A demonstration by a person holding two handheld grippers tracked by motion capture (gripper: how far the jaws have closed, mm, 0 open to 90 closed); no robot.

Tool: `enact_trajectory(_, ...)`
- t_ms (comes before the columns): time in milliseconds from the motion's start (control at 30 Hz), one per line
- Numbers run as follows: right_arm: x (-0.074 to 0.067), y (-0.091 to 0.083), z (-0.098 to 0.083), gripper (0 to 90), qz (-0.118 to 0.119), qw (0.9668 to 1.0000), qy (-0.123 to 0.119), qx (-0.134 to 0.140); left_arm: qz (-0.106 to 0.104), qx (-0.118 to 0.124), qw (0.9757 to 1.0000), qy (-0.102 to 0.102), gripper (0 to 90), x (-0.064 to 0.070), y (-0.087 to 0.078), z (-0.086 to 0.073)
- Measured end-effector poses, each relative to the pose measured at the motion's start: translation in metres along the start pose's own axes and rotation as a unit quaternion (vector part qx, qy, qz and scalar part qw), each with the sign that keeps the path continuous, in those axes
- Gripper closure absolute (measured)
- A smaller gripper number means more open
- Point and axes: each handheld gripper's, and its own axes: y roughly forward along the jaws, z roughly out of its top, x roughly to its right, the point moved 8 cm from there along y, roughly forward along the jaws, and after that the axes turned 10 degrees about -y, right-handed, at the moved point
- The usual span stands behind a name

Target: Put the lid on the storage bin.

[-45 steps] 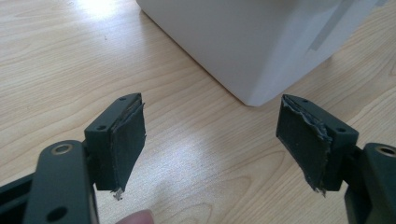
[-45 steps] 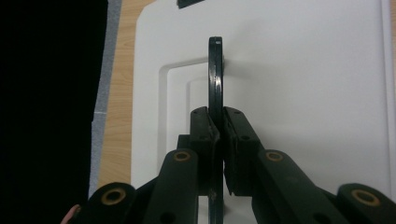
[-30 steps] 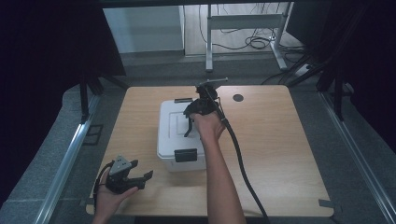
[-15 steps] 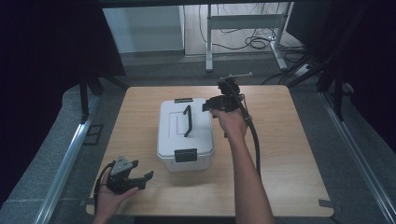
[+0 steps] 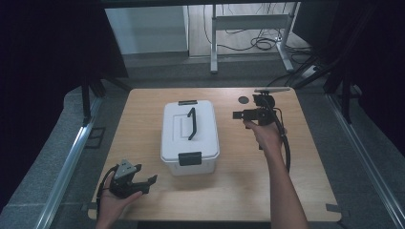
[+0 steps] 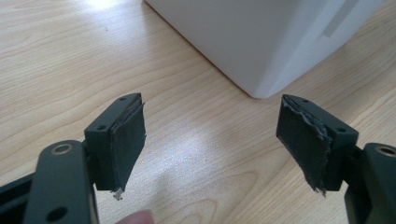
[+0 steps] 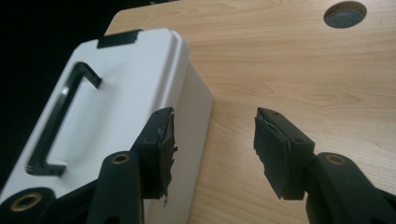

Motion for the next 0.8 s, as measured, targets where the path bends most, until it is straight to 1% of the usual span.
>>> enact_trajectory(67, 0.007, 0.001, -0.007, 47.9, 0.003, 1.0000, -0.005, 0.008, 0.000, 0.000, 1.0000, 0.000, 24.0, 0.000, 0.000, 0.000)
enact_trajectory(200, 0.018, 0.003, -0.019, 46.5, 0.005, 0.9999, -0.007, 0.013, 0.000, -0.001, 1.0000, -0.001, 24.0, 0.000, 0.001, -0.001)
enact_trajectory(333, 0.033, 0.005, -0.032, 45.2, 0.002, 1.0000, 0.001, 0.009, 0.001, -0.002, 1.0000, 0.000, 24.1, 0.000, 0.001, -0.001)
enact_trajectory(433, 0.041, 0.007, -0.041, 44.9, 0.002, 0.9999, 0.005, 0.013, 0.001, -0.002, 1.0000, -0.001, 24.1, 0.000, 0.002, -0.001)
enact_trajectory(467, 0.044, 0.008, -0.044, 44.3, 0.000, 0.9999, 0.010, 0.009, 0.001, -0.003, 1.0000, -0.001, 24.1, 0.000, 0.002, -0.001)
enact_trajectory(500, 0.046, 0.009, -0.047, 44.2, -0.002, 0.9999, 0.009, 0.005, 0.001, -0.003, 1.0000, -0.001, 24.1, 0.000, 0.002, -0.002)
enact_trajectory(567, 0.050, 0.011, -0.052, 44.2, -0.001, 0.9999, 0.012, 0.010, 0.002, -0.005, 1.0000, 0.000, 24.0, 0.000, 0.003, -0.002)
enact_trajectory(633, 0.053, 0.012, -0.055, 43.9, -0.004, 0.9999, 0.016, 0.006, 0.002, -0.005, 1.0000, 0.001, 24.1, 0.000, 0.003, -0.002)
enact_trajectory(733, 0.053, 0.010, -0.052, 43.8, -0.004, 0.9998, 0.015, 0.015, 0.002, -0.005, 1.0000, 0.001, 24.0, 0.000, 0.003, -0.002)
enact_trajectory(800, 0.052, 0.008, -0.050, 43.5, -0.004, 0.9997, 0.008, 0.022, 0.001, -0.005, 1.0000, 0.001, 24.0, 0.000, 0.003, -0.002)
